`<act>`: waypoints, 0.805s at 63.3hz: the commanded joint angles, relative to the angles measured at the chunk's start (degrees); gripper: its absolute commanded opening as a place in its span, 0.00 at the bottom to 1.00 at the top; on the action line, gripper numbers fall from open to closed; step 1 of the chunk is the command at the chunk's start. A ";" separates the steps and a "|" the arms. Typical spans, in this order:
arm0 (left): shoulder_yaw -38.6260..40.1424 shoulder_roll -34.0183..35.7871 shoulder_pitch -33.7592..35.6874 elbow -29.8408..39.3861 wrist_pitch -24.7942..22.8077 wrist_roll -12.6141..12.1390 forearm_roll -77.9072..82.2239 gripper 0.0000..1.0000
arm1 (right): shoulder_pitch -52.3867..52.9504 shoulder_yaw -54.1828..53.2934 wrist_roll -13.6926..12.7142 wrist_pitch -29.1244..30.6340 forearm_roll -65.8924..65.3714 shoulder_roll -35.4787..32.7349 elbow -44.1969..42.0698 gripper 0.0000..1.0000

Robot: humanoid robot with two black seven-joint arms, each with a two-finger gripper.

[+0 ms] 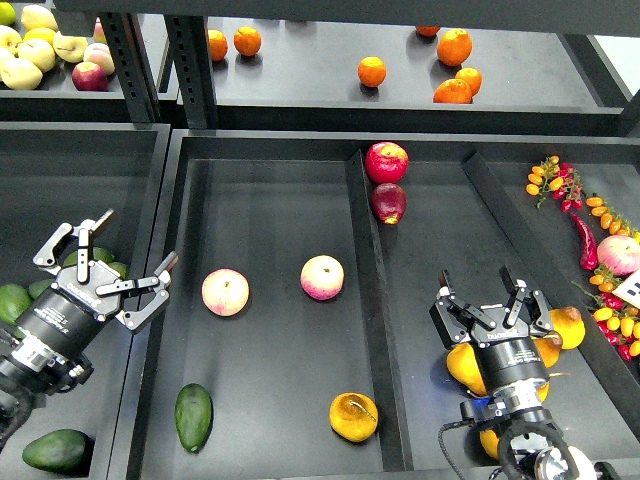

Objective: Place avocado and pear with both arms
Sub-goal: 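Move the left gripper over the green avocado in the middle bin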

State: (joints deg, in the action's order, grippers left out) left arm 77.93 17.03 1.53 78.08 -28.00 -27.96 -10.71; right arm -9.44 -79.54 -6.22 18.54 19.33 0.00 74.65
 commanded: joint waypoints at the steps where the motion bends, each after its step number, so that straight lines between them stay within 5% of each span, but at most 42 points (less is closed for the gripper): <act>1: -4.19 5.55 3.30 -0.12 0.00 -0.04 0.16 1.00 | 0.21 0.52 -0.02 -0.09 0.09 0.00 0.15 1.00; 25: -19.04 12.41 20.79 -3.72 0.00 -0.04 6.75 1.00 | 4.17 0.79 -0.20 -0.79 0.27 0.00 0.15 1.00; 51: -43.83 21.81 36.52 -3.11 0.00 -0.04 6.31 1.00 | 4.87 1.49 -0.20 -0.97 0.45 0.00 0.15 1.00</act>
State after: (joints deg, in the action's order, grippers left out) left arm 38.58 37.63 34.95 74.67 -28.01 -28.00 -4.36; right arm -5.00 -77.92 -6.42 17.78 19.66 0.00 74.83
